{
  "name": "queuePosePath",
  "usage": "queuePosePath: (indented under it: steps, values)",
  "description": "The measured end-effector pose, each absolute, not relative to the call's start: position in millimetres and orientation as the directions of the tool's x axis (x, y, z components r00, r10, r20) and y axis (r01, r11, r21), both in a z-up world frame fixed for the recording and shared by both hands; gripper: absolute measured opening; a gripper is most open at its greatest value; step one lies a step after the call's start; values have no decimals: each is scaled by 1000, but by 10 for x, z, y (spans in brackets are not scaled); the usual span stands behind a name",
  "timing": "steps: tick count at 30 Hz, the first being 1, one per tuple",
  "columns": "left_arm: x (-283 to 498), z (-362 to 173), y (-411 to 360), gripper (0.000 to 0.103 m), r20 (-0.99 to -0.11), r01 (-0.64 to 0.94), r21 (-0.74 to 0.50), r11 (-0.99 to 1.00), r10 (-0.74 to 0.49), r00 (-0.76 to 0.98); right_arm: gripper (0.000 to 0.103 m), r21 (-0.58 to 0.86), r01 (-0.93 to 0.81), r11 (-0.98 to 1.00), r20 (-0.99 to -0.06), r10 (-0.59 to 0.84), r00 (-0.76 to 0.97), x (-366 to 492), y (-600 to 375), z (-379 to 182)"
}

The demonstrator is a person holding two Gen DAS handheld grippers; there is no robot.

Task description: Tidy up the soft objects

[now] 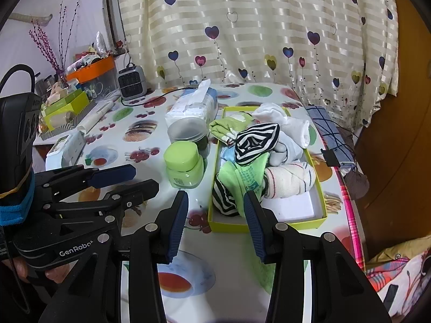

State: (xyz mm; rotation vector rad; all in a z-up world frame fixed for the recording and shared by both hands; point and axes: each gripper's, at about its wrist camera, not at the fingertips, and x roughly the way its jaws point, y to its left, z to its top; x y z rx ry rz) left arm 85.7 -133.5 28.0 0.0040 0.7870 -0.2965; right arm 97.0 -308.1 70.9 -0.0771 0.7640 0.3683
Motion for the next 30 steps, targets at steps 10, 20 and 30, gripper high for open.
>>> queuePosePath:
  steps: [10,20,30]
  values:
    - [865,275,-1343,41,-698,265,-106,958,-262,667,44,66,-352,934,-689,298,661,983,-3084,701]
    - [877,258,-1375,41,-699,272,-110,956,-269,662,44,66,-352,934,-689,298,661,991,-3090,695]
    - [875,226,-1398,41,-703,277,-113,954,-274,656,44,66,-352,934,-689,298,660,992,-3096,699]
